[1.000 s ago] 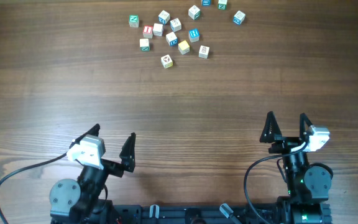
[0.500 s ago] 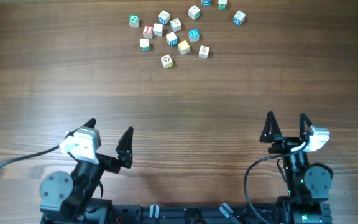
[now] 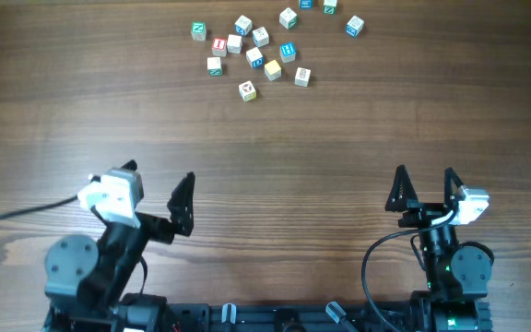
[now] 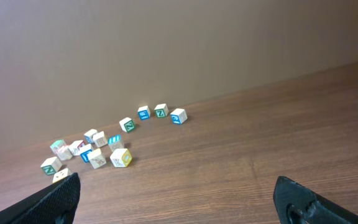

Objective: Form a horizontal line
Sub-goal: 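Raise the left arm and reach toward the block pile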

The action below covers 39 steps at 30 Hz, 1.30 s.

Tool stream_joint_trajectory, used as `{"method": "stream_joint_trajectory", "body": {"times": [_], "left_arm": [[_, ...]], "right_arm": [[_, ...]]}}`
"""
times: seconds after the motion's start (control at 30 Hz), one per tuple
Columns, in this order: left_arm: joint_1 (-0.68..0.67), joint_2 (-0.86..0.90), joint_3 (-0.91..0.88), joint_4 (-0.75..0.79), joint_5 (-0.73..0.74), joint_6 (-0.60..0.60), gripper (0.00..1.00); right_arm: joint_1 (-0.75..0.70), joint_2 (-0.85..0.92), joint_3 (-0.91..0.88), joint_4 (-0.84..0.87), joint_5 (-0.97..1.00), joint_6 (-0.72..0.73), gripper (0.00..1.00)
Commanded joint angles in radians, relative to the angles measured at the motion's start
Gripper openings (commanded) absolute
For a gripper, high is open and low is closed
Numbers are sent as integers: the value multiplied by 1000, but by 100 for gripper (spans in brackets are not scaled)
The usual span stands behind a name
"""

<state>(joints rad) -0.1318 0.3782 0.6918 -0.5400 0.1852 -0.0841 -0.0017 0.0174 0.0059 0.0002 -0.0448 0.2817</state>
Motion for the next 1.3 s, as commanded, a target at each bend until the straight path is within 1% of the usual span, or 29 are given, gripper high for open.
{"method": "stream_joint_trajectory", "body": {"times": [0.0,0.03,0.23,0.5,1.27], "left_arm": [[-4,99,64,18,16,-6,100],[-4,141,82,37,16,-6,100],[-4,309,145,133,16,-6,100],[-4,452,161,212,17,-6,100],[-4,645,161,234,17,-6,100]], "right_arm": [[-5,-7,-1,2,-13,-17,98],[-5,-7,-1,2,-13,-17,100],[-5,-7,-1,2,-13,-17,100],[-5,-7,-1,2,-13,-17,100],[-5,-7,-1,2,-13,-17,100]]}}
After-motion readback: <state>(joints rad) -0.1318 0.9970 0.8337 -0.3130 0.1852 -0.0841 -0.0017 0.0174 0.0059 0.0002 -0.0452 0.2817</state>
